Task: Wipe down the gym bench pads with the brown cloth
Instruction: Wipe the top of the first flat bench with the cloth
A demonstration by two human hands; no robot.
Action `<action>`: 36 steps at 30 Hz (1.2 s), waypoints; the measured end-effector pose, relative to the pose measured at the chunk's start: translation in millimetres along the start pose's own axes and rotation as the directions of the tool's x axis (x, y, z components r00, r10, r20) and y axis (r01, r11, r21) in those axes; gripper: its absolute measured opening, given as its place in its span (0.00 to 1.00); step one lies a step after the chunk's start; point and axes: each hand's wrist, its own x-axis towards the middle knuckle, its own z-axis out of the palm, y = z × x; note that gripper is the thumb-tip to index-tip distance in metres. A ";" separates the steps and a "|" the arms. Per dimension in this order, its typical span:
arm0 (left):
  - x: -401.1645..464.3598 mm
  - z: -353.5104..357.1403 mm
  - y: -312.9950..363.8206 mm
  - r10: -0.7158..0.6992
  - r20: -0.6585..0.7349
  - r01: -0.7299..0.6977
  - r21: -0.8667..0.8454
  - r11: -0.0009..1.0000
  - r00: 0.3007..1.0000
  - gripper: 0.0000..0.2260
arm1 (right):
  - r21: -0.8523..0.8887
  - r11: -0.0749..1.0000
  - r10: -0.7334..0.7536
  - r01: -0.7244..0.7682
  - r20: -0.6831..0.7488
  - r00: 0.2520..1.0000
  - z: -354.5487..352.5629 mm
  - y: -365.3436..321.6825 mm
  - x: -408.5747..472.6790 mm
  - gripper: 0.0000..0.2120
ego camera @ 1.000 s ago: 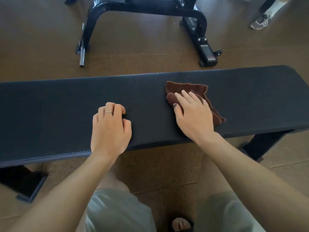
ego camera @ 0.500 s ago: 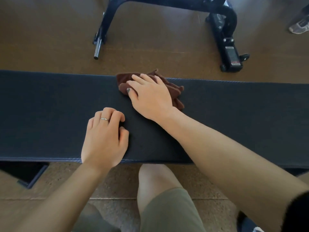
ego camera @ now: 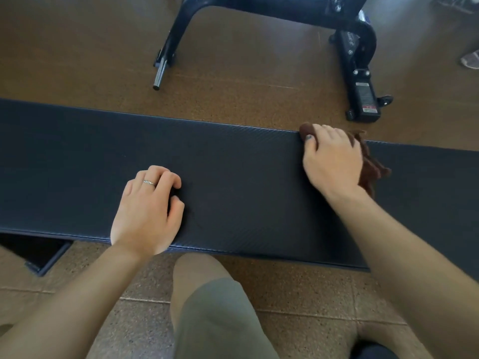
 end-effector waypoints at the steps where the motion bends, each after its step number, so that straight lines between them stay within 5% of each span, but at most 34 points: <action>1: -0.1 0.0 -0.3 0.001 0.000 -0.001 -0.002 1.000 1.000 0.09 | -0.007 1.000 -0.027 0.027 0.005 1.000 7.1 -23.2 -5.5 0.22; 6: -0.7 -1.2 -2.3 0.014 -0.016 -0.014 -0.032 0.999 1.000 0.08 | 0.082 0.934 -0.355 0.349 0.087 0.931 44.1 -156.3 -46.0 0.23; 10: -1.2 -1.4 -5.2 0.040 -0.033 -0.042 -0.051 0.998 0.999 0.10 | 0.110 0.875 -0.484 0.471 0.232 0.844 28.8 -148.9 -41.1 0.23; 15: 1.6 0.1 -5.4 0.048 -0.046 -0.051 -0.072 0.996 0.998 0.09 | 0.062 0.962 -0.272 0.265 0.182 0.945 3.8 -63.1 -26.2 0.23; 19: -1.0 -0.3 -6.0 0.046 -0.042 -0.049 -0.073 0.996 0.998 0.08 | -0.023 0.996 -0.087 0.091 0.120 0.989 14.9 -83.6 -28.4 0.23; 24: -0.7 -7.8 -10.9 0.075 -0.038 -0.079 -0.128 0.989 0.997 0.09 | 0.011 0.939 -0.342 0.345 0.170 0.924 27.4 -152.9 -85.9 0.25; 27: -5.8 -20.6 -36.6 0.054 -0.064 -0.056 -0.023 0.998 0.996 0.09 | 0.044 0.881 -0.470 0.471 0.186 0.863 18.1 -155.3 -139.4 0.24; 36: -4.5 -25.6 -82.0 -0.040 -0.111 0.039 -0.013 0.999 0.993 0.07 | 0.075 0.841 -0.539 0.536 0.205 0.817 27.1 -177.4 -97.4 0.26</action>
